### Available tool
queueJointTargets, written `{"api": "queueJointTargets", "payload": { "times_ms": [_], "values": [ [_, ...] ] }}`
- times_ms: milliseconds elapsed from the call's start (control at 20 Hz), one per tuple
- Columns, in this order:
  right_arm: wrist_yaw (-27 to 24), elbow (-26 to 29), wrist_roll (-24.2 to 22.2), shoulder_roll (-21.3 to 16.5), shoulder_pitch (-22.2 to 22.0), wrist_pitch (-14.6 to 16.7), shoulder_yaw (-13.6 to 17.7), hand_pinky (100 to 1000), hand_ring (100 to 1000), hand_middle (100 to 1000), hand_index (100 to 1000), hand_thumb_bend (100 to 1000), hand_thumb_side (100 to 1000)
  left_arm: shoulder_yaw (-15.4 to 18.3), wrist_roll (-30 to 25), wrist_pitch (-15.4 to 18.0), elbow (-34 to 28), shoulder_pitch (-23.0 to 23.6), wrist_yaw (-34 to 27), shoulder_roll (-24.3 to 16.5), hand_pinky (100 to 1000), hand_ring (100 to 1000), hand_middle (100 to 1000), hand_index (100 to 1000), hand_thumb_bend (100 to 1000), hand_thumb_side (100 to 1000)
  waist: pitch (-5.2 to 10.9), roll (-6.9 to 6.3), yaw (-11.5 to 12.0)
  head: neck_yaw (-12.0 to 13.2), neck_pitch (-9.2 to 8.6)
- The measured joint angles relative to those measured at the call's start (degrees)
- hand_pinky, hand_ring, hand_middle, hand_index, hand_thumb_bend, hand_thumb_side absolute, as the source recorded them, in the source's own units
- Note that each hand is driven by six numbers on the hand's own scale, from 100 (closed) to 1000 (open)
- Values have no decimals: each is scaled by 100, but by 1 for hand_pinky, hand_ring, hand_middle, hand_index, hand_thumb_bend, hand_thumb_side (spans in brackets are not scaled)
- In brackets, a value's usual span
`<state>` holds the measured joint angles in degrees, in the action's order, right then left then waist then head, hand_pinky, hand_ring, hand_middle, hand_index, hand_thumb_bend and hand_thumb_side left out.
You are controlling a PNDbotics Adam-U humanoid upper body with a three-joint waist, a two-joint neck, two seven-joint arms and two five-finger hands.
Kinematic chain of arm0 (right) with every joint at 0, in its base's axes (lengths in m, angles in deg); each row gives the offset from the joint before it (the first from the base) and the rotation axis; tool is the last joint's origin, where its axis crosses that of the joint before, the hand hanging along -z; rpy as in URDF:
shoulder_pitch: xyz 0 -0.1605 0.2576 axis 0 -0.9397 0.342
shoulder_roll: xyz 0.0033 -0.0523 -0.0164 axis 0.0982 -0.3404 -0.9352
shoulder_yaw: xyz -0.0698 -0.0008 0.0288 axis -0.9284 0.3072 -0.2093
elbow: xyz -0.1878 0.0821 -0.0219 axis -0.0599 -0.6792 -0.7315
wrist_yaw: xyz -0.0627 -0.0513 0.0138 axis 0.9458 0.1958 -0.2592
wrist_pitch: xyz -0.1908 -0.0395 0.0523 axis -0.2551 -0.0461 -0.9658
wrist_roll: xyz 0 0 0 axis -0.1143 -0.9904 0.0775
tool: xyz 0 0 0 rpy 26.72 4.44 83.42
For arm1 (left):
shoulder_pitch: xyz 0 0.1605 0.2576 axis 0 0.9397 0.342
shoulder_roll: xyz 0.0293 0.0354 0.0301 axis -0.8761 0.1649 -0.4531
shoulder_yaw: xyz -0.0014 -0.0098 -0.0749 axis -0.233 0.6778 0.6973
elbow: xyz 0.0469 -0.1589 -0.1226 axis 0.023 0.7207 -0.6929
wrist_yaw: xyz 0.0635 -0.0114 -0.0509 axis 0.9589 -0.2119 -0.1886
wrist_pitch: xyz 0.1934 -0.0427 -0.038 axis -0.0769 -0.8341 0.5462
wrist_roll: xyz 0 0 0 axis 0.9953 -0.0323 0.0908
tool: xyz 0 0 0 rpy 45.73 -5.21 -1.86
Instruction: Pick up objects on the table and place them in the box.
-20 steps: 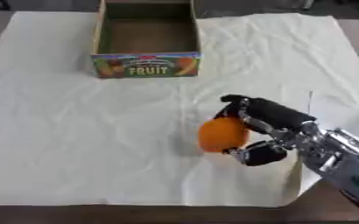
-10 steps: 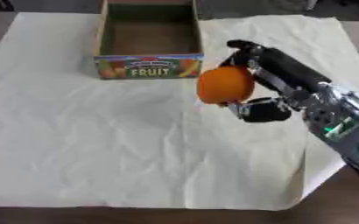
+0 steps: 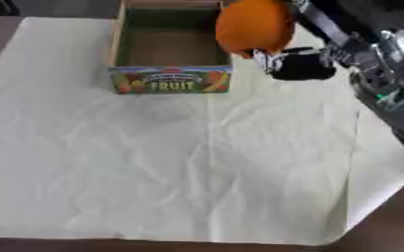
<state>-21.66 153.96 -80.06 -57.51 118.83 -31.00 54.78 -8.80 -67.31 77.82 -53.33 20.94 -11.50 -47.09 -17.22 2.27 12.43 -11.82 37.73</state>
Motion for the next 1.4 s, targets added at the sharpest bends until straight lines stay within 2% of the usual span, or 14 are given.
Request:
{"api": "queueJointTargets", "payload": {
  "times_ms": [450, 700, 1000, 1400],
  "values": [
    [208, 0, -198, 317, 1039, -1188, -262, 859, 938, 513, 716, 100, 145, -53, -62, 41, 0, -64, -23, 1, 319, 361, 626, 718, 100, 700, -198, 4, 149, -206, -167],
    [558, -148, -424, 600, 1489, -1628, -516, 860, 944, 519, 721, 100, 145, -92, -113, 42, 0, -102, -33, 4, 319, 361, 627, 718, 100, 704, -301, 57, 252, -302, -273],
    [1102, -1157, -419, 1073, 2032, -1626, -781, 862, 949, 520, 723, 100, 144, -140, -171, 35, 0, -174, -52, 5, 319, 362, 628, 718, 100, 706, -395, 120, 416, -410, -387],
    [1673, -2517, -105, 1583, 2305, -1187, -961, 852, 943, 535, 726, 100, 140, -191, -229, 28, 0, -223, -87, 7, 320, 362, 629, 718, 100, 709, -460, 179, 547, -505, -479]
  ]
}}
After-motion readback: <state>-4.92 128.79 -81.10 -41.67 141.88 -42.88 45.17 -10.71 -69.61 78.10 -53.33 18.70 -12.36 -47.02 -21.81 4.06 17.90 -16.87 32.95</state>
